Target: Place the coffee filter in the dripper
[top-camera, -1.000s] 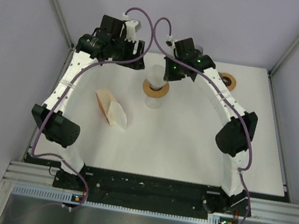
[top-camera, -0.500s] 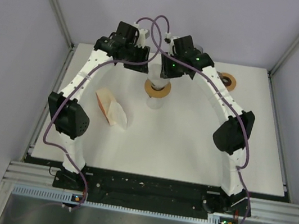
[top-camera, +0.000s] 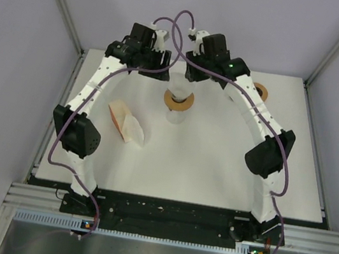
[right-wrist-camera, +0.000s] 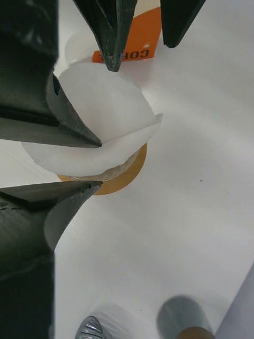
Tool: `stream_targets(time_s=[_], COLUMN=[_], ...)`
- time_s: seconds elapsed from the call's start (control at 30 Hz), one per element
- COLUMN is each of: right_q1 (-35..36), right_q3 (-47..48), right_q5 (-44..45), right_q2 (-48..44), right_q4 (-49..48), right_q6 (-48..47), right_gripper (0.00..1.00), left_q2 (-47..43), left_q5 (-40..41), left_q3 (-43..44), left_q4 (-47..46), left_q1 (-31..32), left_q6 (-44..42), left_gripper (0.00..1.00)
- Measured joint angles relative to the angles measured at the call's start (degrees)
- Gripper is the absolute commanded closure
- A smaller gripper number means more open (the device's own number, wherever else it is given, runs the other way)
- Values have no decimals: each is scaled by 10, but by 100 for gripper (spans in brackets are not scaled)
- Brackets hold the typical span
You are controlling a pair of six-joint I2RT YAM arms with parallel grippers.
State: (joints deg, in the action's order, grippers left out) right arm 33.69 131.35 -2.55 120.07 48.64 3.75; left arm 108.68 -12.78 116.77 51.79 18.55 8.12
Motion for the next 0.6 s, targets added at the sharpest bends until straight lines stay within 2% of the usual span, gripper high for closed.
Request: stream_targets(time_s=[0.1,0.13,0.4,0.6], right_q1=[3,6,29,29], right_q3=[-11,-15,-27,-21], right_q5=[-15,-17,-16,-17], right_q2=[-19,-26,-29,17], right_q4=[-25,-32,-47,-19], right_q6=[-11,-14,-23,-17], right_gripper=[97,100,100,100], left_q2=[-11,-17,-89,-90], left_q5=[-3,-4,-29,-78], left_q3=[0,-2,-76,-137], left_q4=[-2,-6,-57,-84], left_q1=[-7,-11,-54,-57], left_q6=[3,8,87,160], left_gripper=[33,32,31,31])
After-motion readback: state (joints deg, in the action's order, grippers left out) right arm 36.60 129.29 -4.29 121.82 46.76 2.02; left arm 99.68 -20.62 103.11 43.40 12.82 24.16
